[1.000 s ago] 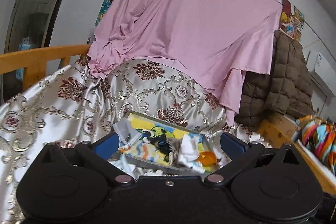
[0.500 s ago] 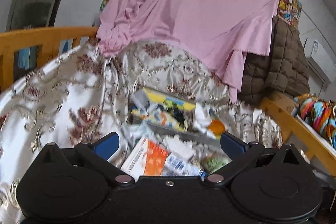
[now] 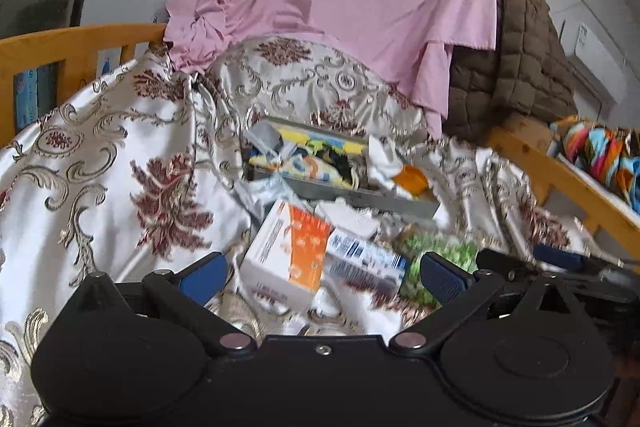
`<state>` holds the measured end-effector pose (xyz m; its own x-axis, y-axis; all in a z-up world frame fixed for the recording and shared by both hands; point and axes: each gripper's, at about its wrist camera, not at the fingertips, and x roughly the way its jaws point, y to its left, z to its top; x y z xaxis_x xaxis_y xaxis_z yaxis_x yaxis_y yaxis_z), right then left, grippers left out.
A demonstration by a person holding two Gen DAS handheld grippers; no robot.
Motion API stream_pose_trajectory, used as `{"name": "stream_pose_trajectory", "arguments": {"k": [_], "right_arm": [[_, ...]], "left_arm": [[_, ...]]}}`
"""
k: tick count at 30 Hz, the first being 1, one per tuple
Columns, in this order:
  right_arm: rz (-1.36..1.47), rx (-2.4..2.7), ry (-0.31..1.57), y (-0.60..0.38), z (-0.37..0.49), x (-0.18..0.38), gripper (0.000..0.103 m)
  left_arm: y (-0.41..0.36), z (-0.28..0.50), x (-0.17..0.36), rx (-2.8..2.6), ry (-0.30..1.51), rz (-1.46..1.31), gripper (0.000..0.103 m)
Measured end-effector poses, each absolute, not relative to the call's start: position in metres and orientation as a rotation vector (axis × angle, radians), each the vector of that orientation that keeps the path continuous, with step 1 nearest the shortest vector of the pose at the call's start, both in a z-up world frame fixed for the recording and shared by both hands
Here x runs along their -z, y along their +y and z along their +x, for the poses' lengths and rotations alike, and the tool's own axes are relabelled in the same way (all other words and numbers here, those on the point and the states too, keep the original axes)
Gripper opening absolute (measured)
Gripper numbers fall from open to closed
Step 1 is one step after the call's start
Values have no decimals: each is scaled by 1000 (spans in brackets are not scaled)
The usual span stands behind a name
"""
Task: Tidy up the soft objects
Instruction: 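Move both open grippers back toward the remaining items beside the tray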
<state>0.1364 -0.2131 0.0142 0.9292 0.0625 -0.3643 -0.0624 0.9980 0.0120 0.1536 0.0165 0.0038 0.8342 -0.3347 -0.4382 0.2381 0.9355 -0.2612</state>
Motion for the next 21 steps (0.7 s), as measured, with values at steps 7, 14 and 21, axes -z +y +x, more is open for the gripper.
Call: {"name": "stream_pose_trajectory", "arguments": {"k": [7,14,21], "right_arm": [[-49,-64,398,-203,136,-4,103],[-56,-71,394,-197,142,2,103],[-89,-99,408,-185,155,15,103]], "left_arm": [[15,156,6,310,588,-197,102],[11,159,3,262,575,-102,102],[8,173,8,259,600,-47,102]]}}
